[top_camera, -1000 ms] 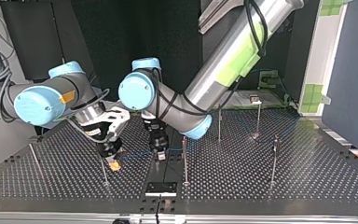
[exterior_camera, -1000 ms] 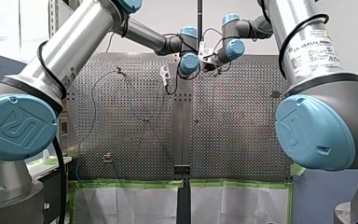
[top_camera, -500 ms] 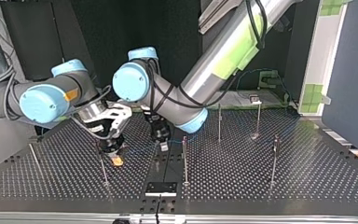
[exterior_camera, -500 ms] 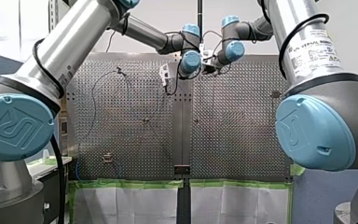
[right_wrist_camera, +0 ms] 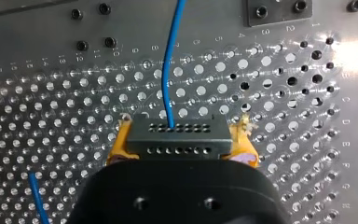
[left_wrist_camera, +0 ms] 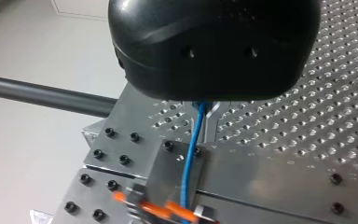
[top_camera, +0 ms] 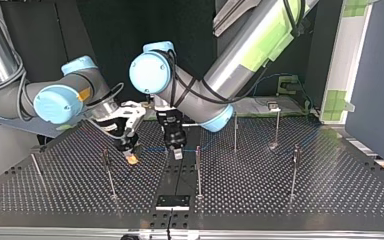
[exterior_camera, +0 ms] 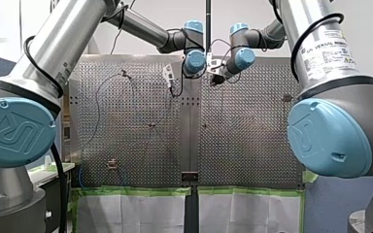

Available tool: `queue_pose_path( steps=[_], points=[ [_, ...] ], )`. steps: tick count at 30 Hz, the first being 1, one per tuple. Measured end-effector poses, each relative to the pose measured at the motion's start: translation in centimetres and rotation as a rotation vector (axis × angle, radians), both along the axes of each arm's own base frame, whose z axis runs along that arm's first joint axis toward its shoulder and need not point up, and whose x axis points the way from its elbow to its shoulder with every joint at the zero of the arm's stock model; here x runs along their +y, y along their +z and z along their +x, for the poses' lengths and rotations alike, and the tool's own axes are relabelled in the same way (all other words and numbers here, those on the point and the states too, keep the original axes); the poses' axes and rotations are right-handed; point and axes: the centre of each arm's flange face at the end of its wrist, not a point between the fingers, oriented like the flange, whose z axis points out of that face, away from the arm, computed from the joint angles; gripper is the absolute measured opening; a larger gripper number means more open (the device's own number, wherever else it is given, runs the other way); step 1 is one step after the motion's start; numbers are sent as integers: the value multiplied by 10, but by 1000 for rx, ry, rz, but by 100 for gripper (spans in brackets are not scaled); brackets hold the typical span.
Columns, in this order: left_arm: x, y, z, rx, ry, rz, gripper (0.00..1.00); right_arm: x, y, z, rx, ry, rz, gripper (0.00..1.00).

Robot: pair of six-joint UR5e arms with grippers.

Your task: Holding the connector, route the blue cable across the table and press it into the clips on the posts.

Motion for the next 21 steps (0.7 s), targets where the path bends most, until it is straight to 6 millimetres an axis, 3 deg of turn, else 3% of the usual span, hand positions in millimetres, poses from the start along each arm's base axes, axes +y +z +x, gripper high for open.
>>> queue_pose_path(
  steps=[7, 21],
  points=[
    [3, -25, 0, -1, -15, -1, 0, 5, -11, -8, 13, -8, 22, 0],
    [8, -71, -5, -1, -57, 32, 0, 18, -68, -26, 81, -33, 110, 0]
  ],
)
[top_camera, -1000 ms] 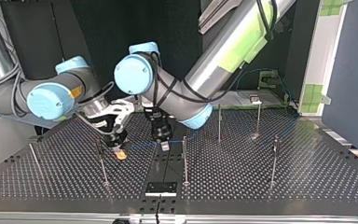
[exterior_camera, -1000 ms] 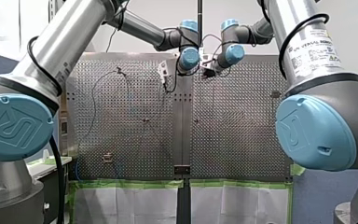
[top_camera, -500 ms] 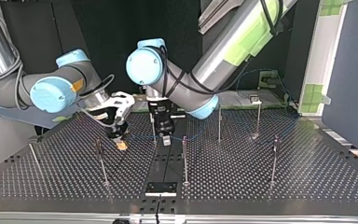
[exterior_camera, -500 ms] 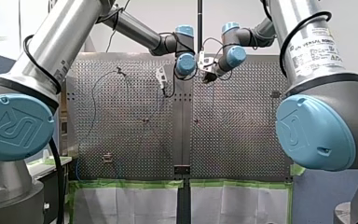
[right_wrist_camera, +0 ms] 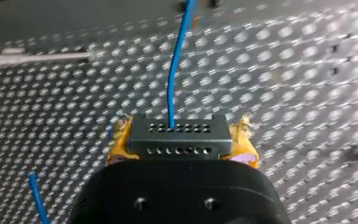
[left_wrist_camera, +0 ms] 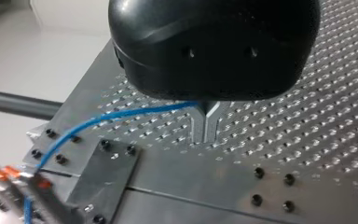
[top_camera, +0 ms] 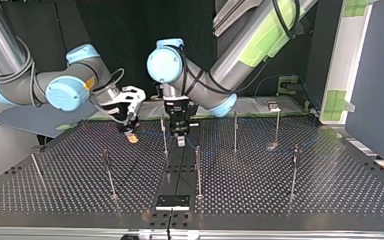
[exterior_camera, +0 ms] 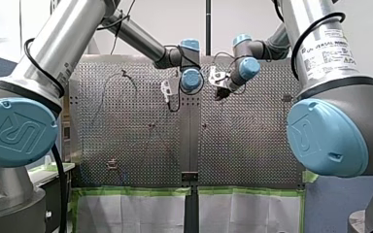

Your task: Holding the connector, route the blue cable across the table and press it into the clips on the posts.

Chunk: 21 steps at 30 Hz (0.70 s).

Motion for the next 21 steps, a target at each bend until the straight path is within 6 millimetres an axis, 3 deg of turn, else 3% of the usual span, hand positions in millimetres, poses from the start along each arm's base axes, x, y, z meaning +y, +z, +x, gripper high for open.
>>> queue_pose_path(
  steps=[12, 21],
  points=[
    [5, -41, -5, 4, -50, 34, 0, 14, -39, -11, 42, -2, 43, 0],
    [7, -117, -7, 63, -116, 88, 0, 16, -61, -22, 49, -11, 57, 0]
  ],
)
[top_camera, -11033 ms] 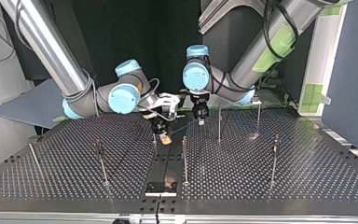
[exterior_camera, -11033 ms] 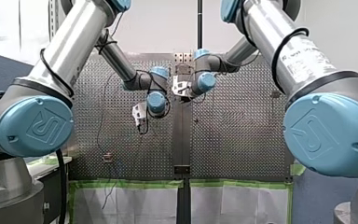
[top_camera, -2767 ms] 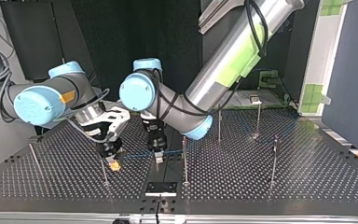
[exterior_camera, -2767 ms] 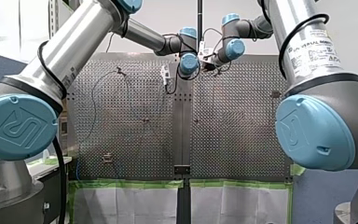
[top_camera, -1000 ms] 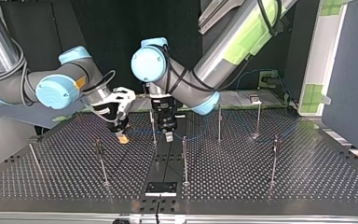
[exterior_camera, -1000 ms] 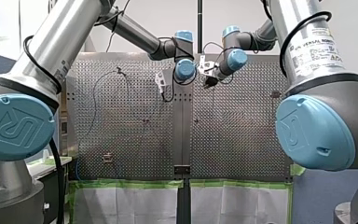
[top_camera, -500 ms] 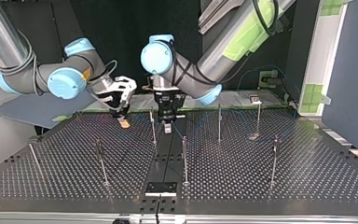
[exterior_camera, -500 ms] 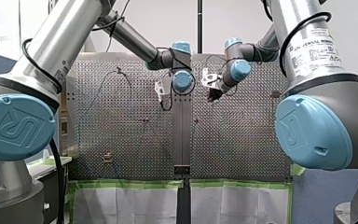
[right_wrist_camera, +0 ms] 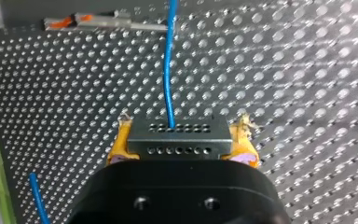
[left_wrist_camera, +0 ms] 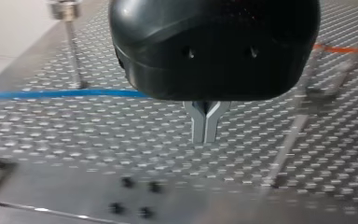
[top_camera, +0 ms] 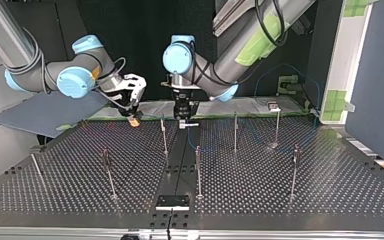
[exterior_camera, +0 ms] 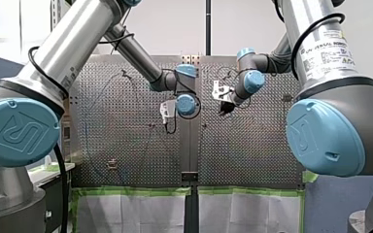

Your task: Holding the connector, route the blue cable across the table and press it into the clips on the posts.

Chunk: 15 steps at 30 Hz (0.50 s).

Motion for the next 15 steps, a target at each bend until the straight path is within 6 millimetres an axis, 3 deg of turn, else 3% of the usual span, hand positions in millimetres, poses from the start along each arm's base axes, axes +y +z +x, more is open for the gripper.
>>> queue_pose_path(
  steps=[5, 15],
  points=[
    [2, -38, -6, 31, -31, 20, 0, 0, -12, -9, 7, -15, 18, 0],
    [8, -70, -25, 40, -93, 23, 0, 0, -45, -19, 12, -33, 50, 0]
  ],
)
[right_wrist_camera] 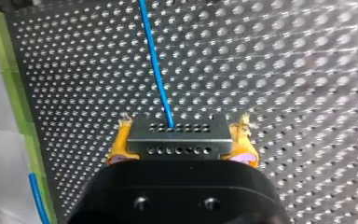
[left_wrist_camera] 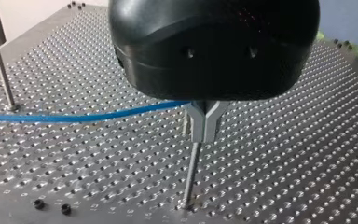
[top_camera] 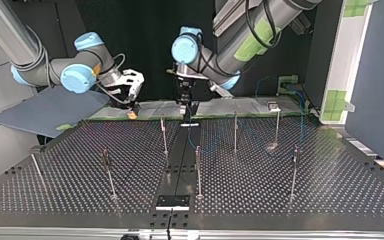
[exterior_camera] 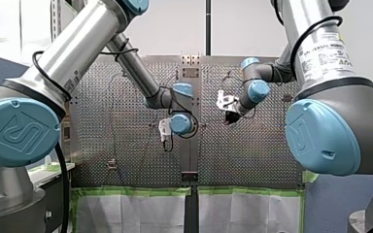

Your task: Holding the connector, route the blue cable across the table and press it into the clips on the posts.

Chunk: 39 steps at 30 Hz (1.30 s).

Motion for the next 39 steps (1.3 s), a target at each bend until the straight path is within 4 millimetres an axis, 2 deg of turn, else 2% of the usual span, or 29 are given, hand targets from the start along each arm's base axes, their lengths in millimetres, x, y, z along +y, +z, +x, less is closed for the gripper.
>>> queue_pose_path(
  steps=[11, 21, 28, 39],
  points=[
    [11, -31, -26, 39, -57, 17, 0, -14, -18, -3, -33, -10, -18, 0],
    [1, -53, -16, 95, -75, 34, 0, -24, -32, -2, -60, -6, -38, 0],
    [-4, -42, 2, 93, -55, 19, 0, -29, -33, -2, -75, 1, -53, 0],
    [-16, -11, 36, 42, -50, -20, 0, -39, -33, -13, -84, -21, -61, 0]
  ],
)
